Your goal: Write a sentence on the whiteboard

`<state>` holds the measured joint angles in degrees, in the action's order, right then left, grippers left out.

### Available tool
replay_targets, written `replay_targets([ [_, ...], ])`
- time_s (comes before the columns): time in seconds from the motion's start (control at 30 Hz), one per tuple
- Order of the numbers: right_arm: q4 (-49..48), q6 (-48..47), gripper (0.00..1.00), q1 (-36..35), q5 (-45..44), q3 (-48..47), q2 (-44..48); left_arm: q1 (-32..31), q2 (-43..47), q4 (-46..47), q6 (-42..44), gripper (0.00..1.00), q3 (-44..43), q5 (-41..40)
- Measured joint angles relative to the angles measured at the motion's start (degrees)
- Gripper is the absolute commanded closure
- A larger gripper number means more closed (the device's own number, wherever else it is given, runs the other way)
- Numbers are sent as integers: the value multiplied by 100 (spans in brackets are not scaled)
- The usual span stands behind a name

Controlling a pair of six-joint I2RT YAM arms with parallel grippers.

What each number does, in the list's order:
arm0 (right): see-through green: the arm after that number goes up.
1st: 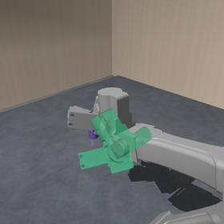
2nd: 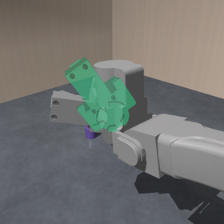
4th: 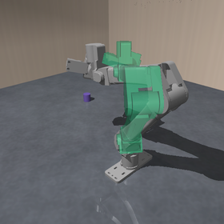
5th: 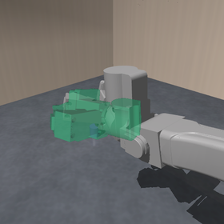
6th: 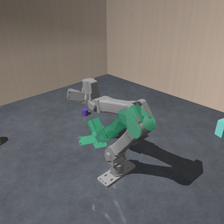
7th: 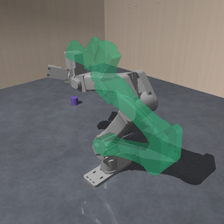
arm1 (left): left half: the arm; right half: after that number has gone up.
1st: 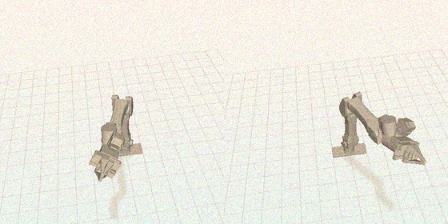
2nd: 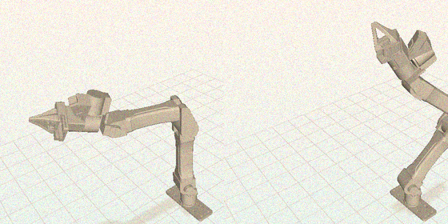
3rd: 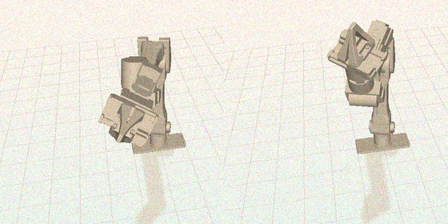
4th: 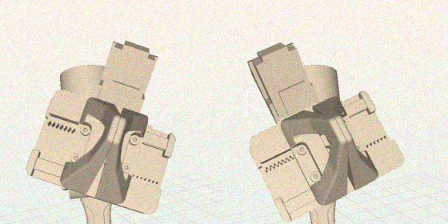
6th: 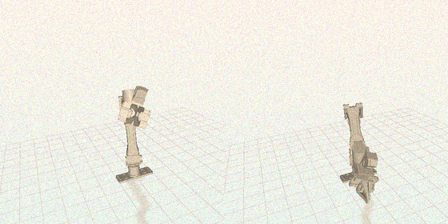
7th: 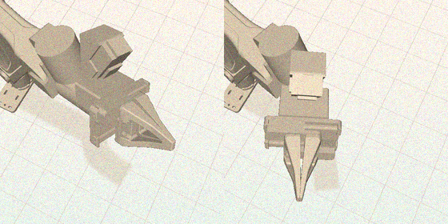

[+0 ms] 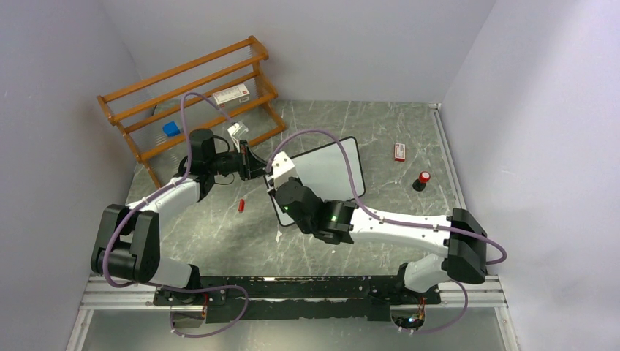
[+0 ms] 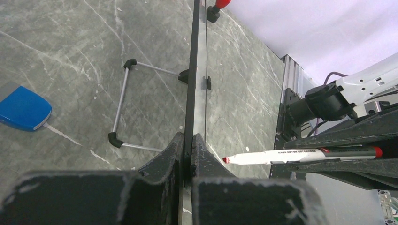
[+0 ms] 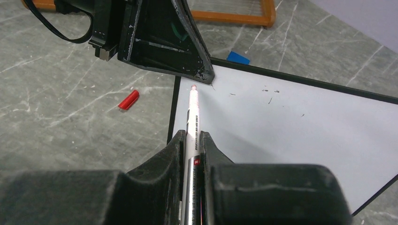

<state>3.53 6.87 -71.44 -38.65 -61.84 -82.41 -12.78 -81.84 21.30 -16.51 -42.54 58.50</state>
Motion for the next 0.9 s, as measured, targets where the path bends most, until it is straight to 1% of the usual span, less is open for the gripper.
replay_targets([
  [0.53, 433, 96, 100, 0, -131, -319, -448, 0, 0, -63, 48, 95, -20, -4],
  [0.9, 461, 107, 100, 20, -164, -385, -474, 0, 0, -61, 46, 95, -22, 0],
])
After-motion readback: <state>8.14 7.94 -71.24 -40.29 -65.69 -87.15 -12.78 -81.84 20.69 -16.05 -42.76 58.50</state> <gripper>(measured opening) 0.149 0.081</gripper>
